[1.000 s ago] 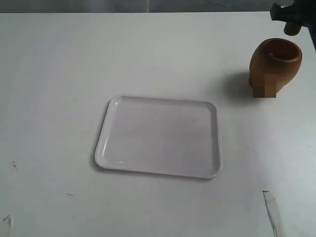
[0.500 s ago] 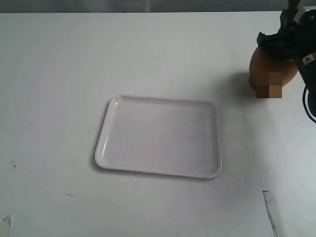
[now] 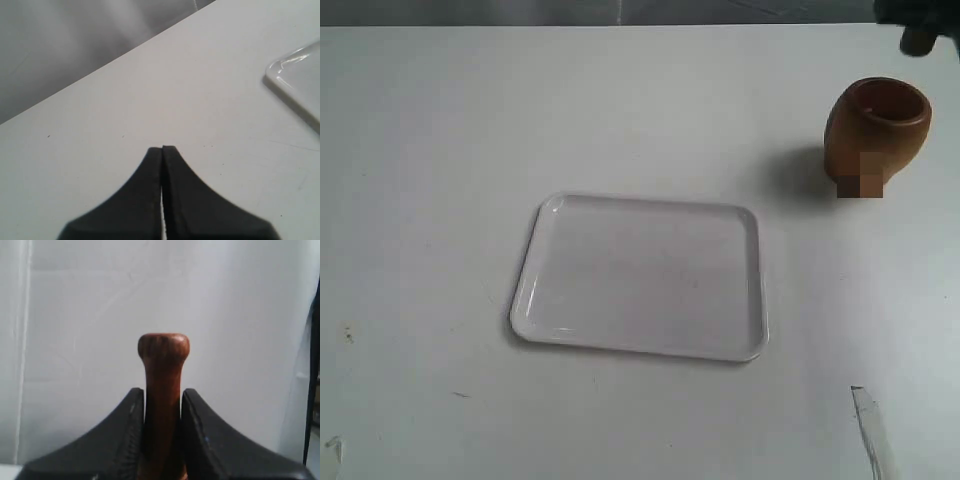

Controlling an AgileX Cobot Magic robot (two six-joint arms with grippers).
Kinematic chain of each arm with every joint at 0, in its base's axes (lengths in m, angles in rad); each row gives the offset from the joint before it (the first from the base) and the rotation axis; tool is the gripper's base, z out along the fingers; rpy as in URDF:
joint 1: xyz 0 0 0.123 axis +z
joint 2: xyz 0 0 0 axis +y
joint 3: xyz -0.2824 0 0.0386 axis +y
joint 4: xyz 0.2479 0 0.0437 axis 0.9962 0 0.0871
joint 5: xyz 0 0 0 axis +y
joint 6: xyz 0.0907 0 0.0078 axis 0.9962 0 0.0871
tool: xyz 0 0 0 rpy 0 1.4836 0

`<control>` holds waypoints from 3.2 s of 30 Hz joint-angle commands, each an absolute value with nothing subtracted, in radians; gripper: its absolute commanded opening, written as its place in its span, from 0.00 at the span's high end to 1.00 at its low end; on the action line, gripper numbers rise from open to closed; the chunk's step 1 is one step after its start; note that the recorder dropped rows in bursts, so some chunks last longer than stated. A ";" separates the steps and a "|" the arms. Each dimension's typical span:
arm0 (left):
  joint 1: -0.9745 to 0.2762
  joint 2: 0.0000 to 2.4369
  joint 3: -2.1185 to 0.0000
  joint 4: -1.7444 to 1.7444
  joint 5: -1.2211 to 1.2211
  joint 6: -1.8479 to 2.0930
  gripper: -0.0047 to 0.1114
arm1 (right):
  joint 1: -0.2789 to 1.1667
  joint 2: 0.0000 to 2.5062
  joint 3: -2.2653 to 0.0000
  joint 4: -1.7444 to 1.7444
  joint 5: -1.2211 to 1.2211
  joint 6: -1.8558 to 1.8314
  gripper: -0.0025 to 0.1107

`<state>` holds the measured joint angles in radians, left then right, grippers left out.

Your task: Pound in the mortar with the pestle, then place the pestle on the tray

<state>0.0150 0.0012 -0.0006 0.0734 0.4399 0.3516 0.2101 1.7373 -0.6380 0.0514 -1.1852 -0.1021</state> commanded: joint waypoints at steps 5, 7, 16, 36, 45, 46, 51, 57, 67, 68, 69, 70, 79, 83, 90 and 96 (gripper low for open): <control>0.007 0.000 0.000 0.066 0.437 0.343 0.96 | 0.210 1.988 -0.617 -0.008 -1.221 0.010 0.98; 0.007 0.000 0.000 0.066 0.437 0.343 0.96 | 0.210 1.988 -0.602 -0.008 -1.221 -0.012 0.98; 0.007 0.000 0.000 0.066 0.437 0.343 0.96 | 0.210 1.674 -0.602 -0.047 -1.221 -0.085 0.98; 0.007 0.000 0.000 0.066 0.437 0.343 0.96 | 0.210 1.967 -0.602 0.000 -1.214 -0.067 0.98; 0.007 0.000 0.000 0.066 0.437 0.343 0.96 | 0.210 1.817 -0.602 0.000 -1.221 -0.078 0.98; 0.007 0.000 0.000 0.066 0.437 0.343 0.96 | 0.210 1.765 -0.602 0.000 -1.221 -0.080 0.98; 0.007 0.000 0.000 0.066 0.437 0.343 0.96 | 0.210 1.569 -0.602 0.035 -1.221 -0.095 0.98; 0.007 0.000 0.000 0.066 0.437 0.343 0.96 | 0.210 1.606 -0.602 0.047 -1.175 -0.104 0.98; 0.007 0.000 0.000 0.066 0.437 0.343 0.96 | 0.210 1.968 -0.602 0.026 -1.221 0.000 0.98; 0.007 0.000 0.000 0.066 0.437 0.343 0.96 | 0.210 1.990 -0.602 0.024 -1.221 -0.010 0.98; 0.007 0.000 0.000 0.066 0.437 0.343 0.96 | 0.210 2.001 -0.602 0.026 -1.221 -0.022 0.98; 0.007 0.000 0.000 0.066 0.437 0.343 0.96 | 0.210 2.002 -0.602 0.029 -1.221 -0.030 0.98; 0.007 0.000 0.000 0.066 0.437 0.343 0.96 | 0.210 1.683 -0.602 0.009 -1.221 -0.051 0.98; 0.007 0.000 0.000 0.066 0.437 0.343 0.96 | 0.210 1.546 -0.602 0.009 -1.221 -0.055 0.98; 0.007 0.000 0.000 0.066 0.437 0.343 0.96 | 0.210 1.703 -0.602 0.013 -1.123 -0.055 0.98; 0.007 0.000 0.000 0.066 0.437 0.343 0.96 | 0.210 1.968 -0.602 0.018 -1.221 -0.055 0.98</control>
